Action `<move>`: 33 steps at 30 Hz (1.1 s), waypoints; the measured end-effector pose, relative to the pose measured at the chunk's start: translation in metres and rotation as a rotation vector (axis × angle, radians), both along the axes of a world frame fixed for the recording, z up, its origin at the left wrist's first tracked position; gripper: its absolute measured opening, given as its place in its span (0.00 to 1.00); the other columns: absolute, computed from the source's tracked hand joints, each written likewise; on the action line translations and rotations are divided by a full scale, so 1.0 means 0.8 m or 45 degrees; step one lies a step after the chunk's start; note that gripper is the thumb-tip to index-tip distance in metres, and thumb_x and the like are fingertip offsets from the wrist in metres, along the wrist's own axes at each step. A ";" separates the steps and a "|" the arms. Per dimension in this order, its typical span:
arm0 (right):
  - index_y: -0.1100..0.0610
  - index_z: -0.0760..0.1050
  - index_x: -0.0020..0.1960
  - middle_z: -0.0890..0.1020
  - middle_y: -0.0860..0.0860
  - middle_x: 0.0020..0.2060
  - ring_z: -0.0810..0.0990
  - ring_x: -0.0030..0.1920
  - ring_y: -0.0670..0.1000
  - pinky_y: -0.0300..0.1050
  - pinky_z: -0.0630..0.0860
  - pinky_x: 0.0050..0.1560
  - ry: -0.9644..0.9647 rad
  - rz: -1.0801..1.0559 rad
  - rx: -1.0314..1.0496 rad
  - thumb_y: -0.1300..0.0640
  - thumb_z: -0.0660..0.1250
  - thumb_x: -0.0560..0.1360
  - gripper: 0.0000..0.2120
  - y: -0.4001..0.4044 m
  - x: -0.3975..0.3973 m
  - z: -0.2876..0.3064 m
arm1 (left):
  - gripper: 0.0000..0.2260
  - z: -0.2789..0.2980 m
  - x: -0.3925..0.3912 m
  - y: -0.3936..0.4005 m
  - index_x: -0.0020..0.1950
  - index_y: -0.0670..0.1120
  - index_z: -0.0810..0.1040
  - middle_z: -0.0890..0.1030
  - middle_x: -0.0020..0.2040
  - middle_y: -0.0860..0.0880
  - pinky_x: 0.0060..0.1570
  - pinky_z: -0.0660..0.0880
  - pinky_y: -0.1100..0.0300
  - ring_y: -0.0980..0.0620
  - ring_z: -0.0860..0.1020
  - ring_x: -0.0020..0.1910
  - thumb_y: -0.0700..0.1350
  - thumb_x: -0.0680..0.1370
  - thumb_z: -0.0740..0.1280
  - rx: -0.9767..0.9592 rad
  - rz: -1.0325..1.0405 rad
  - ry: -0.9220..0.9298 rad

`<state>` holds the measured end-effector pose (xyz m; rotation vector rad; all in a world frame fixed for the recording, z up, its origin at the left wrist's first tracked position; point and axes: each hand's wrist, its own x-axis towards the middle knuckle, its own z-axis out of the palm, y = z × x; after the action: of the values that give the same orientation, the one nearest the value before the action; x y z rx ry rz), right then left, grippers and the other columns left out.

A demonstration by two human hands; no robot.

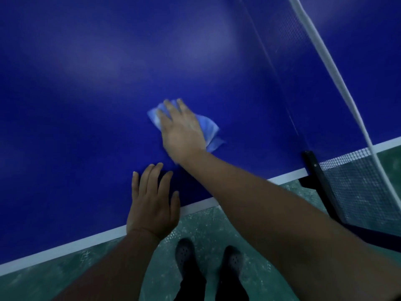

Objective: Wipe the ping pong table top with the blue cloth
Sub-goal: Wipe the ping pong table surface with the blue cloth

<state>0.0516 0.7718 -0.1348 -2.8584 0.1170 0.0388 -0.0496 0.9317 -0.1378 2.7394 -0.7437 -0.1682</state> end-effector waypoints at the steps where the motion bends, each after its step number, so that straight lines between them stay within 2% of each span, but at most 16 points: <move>1: 0.53 0.64 0.77 0.63 0.54 0.78 0.58 0.77 0.61 0.52 0.55 0.74 0.004 -0.082 -0.077 0.57 0.57 0.79 0.26 -0.019 0.013 0.001 | 0.23 -0.001 0.001 -0.001 0.67 0.40 0.74 0.70 0.71 0.39 0.74 0.53 0.35 0.39 0.63 0.74 0.52 0.80 0.54 0.009 -0.004 -0.005; 4: 0.56 0.68 0.74 0.67 0.57 0.75 0.64 0.74 0.63 0.54 0.60 0.72 -0.074 -0.502 -0.192 0.59 0.55 0.79 0.24 -0.103 -0.031 -0.003 | 0.24 0.001 0.001 -0.001 0.67 0.39 0.75 0.70 0.71 0.38 0.74 0.52 0.34 0.38 0.63 0.74 0.52 0.80 0.54 0.054 -0.007 0.010; 6: 0.55 0.67 0.75 0.66 0.56 0.76 0.61 0.76 0.63 0.55 0.61 0.73 -0.040 -0.779 -0.168 0.59 0.55 0.81 0.23 -0.144 -0.099 -0.001 | 0.24 0.002 0.001 -0.002 0.67 0.39 0.74 0.69 0.72 0.38 0.74 0.51 0.34 0.39 0.63 0.74 0.53 0.80 0.53 0.076 -0.010 0.035; 8: 0.55 0.66 0.76 0.64 0.56 0.77 0.58 0.77 0.63 0.55 0.58 0.74 -0.015 -0.982 -0.130 0.59 0.56 0.80 0.24 -0.141 -0.129 -0.003 | 0.24 0.003 0.002 -0.003 0.67 0.39 0.75 0.69 0.72 0.38 0.75 0.51 0.34 0.39 0.62 0.75 0.53 0.80 0.53 0.085 -0.002 0.052; 10: 0.56 0.65 0.77 0.63 0.58 0.77 0.58 0.77 0.63 0.56 0.52 0.77 0.039 -0.850 -0.130 0.59 0.55 0.78 0.26 -0.096 -0.103 -0.002 | 0.24 0.001 0.001 -0.002 0.67 0.39 0.75 0.69 0.72 0.38 0.74 0.51 0.34 0.39 0.62 0.74 0.52 0.79 0.54 0.097 -0.008 0.046; 12: 0.56 0.64 0.77 0.62 0.57 0.78 0.56 0.78 0.62 0.56 0.48 0.77 0.034 -0.399 -0.086 0.59 0.54 0.78 0.26 -0.035 -0.058 -0.003 | 0.24 -0.001 0.002 -0.001 0.67 0.39 0.74 0.69 0.72 0.38 0.74 0.51 0.35 0.39 0.63 0.74 0.52 0.79 0.54 0.097 -0.030 0.024; 14: 0.55 0.66 0.76 0.63 0.55 0.78 0.56 0.78 0.61 0.55 0.51 0.75 0.051 -0.099 -0.016 0.57 0.57 0.80 0.24 -0.002 -0.033 -0.005 | 0.24 0.000 0.002 0.000 0.67 0.39 0.74 0.69 0.72 0.37 0.74 0.52 0.34 0.38 0.63 0.74 0.53 0.79 0.53 0.089 -0.037 0.013; 15: 0.55 0.67 0.76 0.64 0.55 0.77 0.57 0.78 0.62 0.56 0.54 0.74 0.043 -0.108 -0.007 0.57 0.57 0.81 0.23 -0.012 -0.029 -0.002 | 0.24 0.000 0.002 -0.001 0.67 0.39 0.74 0.69 0.72 0.37 0.74 0.52 0.34 0.38 0.63 0.74 0.53 0.79 0.53 0.093 -0.038 0.014; 16: 0.55 0.68 0.75 0.66 0.56 0.77 0.60 0.76 0.64 0.57 0.59 0.73 0.024 -0.228 -0.023 0.57 0.58 0.80 0.23 -0.035 -0.037 -0.001 | 0.25 0.001 0.001 -0.001 0.67 0.38 0.74 0.69 0.72 0.37 0.74 0.51 0.33 0.37 0.63 0.74 0.53 0.79 0.53 0.101 -0.038 0.022; 18: 0.56 0.71 0.74 0.68 0.56 0.75 0.64 0.74 0.66 0.58 0.67 0.68 -0.020 -0.619 -0.037 0.58 0.58 0.79 0.23 -0.092 -0.086 -0.002 | 0.25 0.002 0.001 -0.002 0.68 0.38 0.74 0.68 0.72 0.37 0.74 0.50 0.33 0.38 0.61 0.75 0.53 0.79 0.53 0.105 -0.023 0.060; 20: 0.52 0.70 0.74 0.66 0.53 0.76 0.62 0.74 0.64 0.60 0.66 0.67 -0.039 -1.012 -0.020 0.56 0.57 0.81 0.21 -0.130 -0.152 0.001 | 0.26 0.004 0.002 -0.004 0.68 0.38 0.74 0.67 0.73 0.37 0.75 0.49 0.33 0.38 0.60 0.75 0.54 0.79 0.52 0.100 -0.007 0.084; 22: 0.49 0.66 0.76 0.61 0.49 0.79 0.58 0.75 0.61 0.62 0.59 0.70 0.027 -1.206 0.025 0.52 0.55 0.84 0.21 -0.126 -0.182 0.000 | 0.27 0.005 0.002 -0.004 0.68 0.37 0.74 0.68 0.72 0.36 0.74 0.50 0.32 0.38 0.61 0.75 0.53 0.79 0.52 0.093 -0.009 0.080; 23: 0.49 0.64 0.77 0.59 0.48 0.79 0.57 0.75 0.61 0.62 0.58 0.71 0.047 -1.214 0.030 0.52 0.55 0.84 0.22 -0.118 -0.179 -0.004 | 0.27 0.005 0.001 -0.004 0.68 0.37 0.74 0.68 0.72 0.36 0.74 0.51 0.32 0.37 0.61 0.75 0.53 0.79 0.53 0.091 -0.016 0.072; 28: 0.48 0.61 0.78 0.57 0.48 0.80 0.56 0.75 0.62 0.60 0.59 0.70 0.122 -0.916 0.021 0.54 0.54 0.83 0.23 -0.135 -0.117 -0.003 | 0.27 0.006 -0.001 -0.003 0.68 0.37 0.73 0.68 0.72 0.36 0.74 0.50 0.33 0.38 0.61 0.75 0.54 0.78 0.52 0.099 -0.012 0.052; 33: 0.51 0.63 0.76 0.60 0.52 0.78 0.63 0.72 0.63 0.65 0.66 0.64 0.135 -1.118 -0.123 0.60 0.58 0.81 0.24 -0.179 -0.209 0.009 | 0.26 0.002 -0.002 0.000 0.67 0.38 0.74 0.69 0.71 0.36 0.74 0.51 0.33 0.37 0.63 0.74 0.54 0.79 0.53 0.085 -0.046 -0.026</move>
<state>-0.1154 0.6288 -0.1277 -2.6314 1.3866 0.0043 -0.0508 0.9320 -0.1365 2.7954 -0.8073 -0.1764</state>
